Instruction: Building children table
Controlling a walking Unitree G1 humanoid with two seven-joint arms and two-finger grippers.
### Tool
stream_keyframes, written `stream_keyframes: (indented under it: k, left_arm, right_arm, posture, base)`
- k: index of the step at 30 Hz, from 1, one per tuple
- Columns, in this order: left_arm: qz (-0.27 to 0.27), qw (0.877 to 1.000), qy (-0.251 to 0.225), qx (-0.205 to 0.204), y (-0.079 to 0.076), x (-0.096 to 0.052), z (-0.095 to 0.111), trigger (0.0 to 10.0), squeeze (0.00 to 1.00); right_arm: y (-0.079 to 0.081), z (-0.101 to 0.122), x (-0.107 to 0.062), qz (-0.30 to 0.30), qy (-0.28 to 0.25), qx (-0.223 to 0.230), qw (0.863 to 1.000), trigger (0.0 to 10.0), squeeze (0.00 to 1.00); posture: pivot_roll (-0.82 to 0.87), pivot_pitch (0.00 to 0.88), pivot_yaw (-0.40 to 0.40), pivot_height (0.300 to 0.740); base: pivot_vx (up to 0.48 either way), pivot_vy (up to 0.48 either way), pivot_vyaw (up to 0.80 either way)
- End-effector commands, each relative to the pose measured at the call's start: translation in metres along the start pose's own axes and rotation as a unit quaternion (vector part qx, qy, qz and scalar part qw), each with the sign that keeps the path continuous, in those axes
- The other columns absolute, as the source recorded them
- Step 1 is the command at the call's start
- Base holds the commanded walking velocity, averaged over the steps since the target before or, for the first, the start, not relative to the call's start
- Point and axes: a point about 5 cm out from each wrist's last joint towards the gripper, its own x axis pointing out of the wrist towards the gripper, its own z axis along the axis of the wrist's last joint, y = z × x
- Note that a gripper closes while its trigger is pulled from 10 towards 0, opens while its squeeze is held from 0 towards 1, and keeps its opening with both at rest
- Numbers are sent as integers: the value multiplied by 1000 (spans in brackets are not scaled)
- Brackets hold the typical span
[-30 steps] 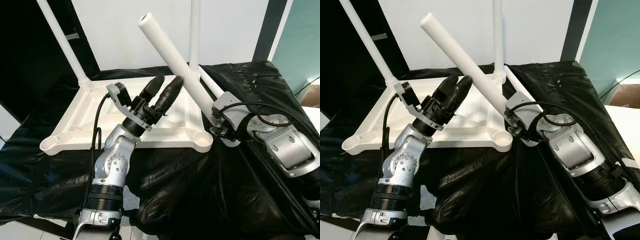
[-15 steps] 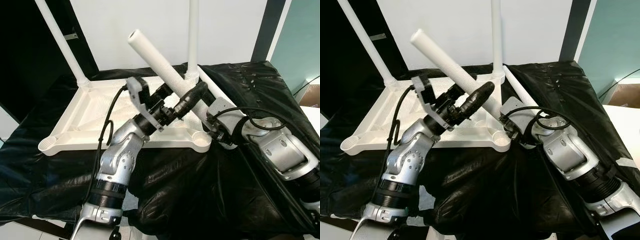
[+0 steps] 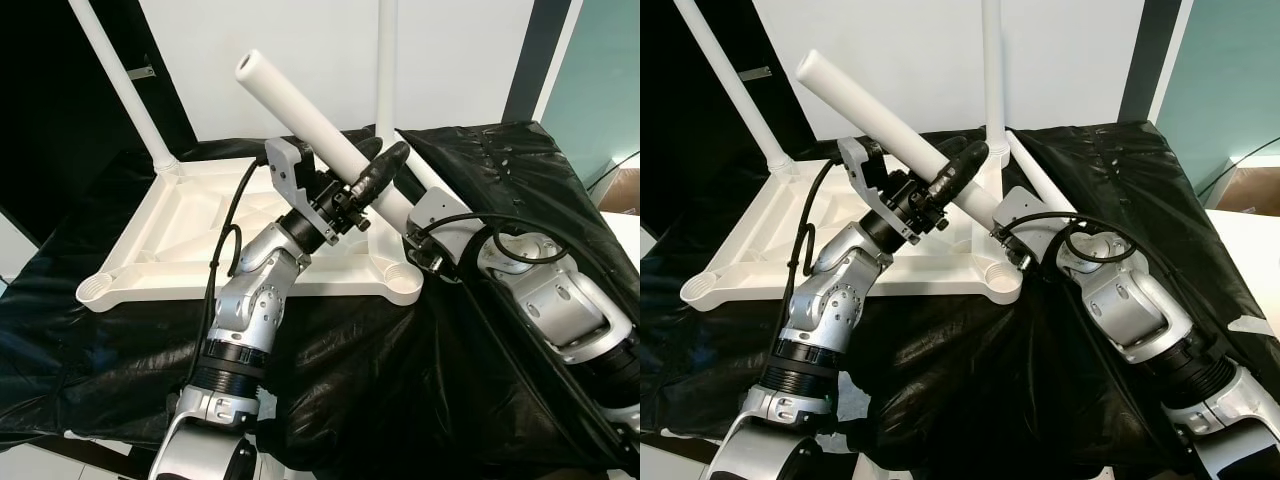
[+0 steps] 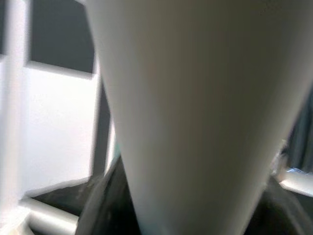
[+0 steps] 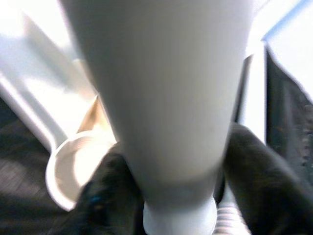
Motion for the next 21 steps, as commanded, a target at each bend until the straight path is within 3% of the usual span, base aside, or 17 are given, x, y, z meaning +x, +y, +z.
stream_keyframes:
  k: [1, 5, 6, 7, 14, 21]
  left_arm:
    - [21, 1000, 3, 7, 4, 2, 2, 0, 0]
    - [29, 1000, 4, 11, 5, 4, 2, 0, 0]
    - [33, 999, 6, 14, 6, 4, 2, 0, 0]
    - [42, 999, 12, 24, 8, 4, 1, 0, 0]
    - [50, 998, 16, 32, 11, 5, 0, 0, 0]
    - [34, 999, 6, 19, 5, 11, 4, 0, 0]
  right_arm:
    - [-4, 3, -1, -23, -12, 10, 1000, 10000, 1000]
    - [-7, 13, -4, -54, -42, 8, 998, 10000, 1000]
    - [-7, 16, -5, -66, -52, -3, 996, 10000, 878]
    - [-4, 21, -8, -84, -67, -38, 994, 10000, 0]
    - [13, 16, -14, -77, -63, -40, 994, 10000, 0]
    - [25, 11, -5, -81, -66, -61, 993, 10000, 0]
  posture:
    - [-126, 0, 118, 740]
    - [-126, 0, 118, 740]
    - [-126, 0, 118, 740]
    - [-126, 0, 118, 740]
    - [-136, 0, 124, 740]
    - [-145, 0, 133, 740]
  base:
    - [0, 0, 0]
    - [0, 0, 0]
    - [0, 0, 0]
    - [0, 0, 0]
    - [0, 0, 0]
    - [0, 0, 0]
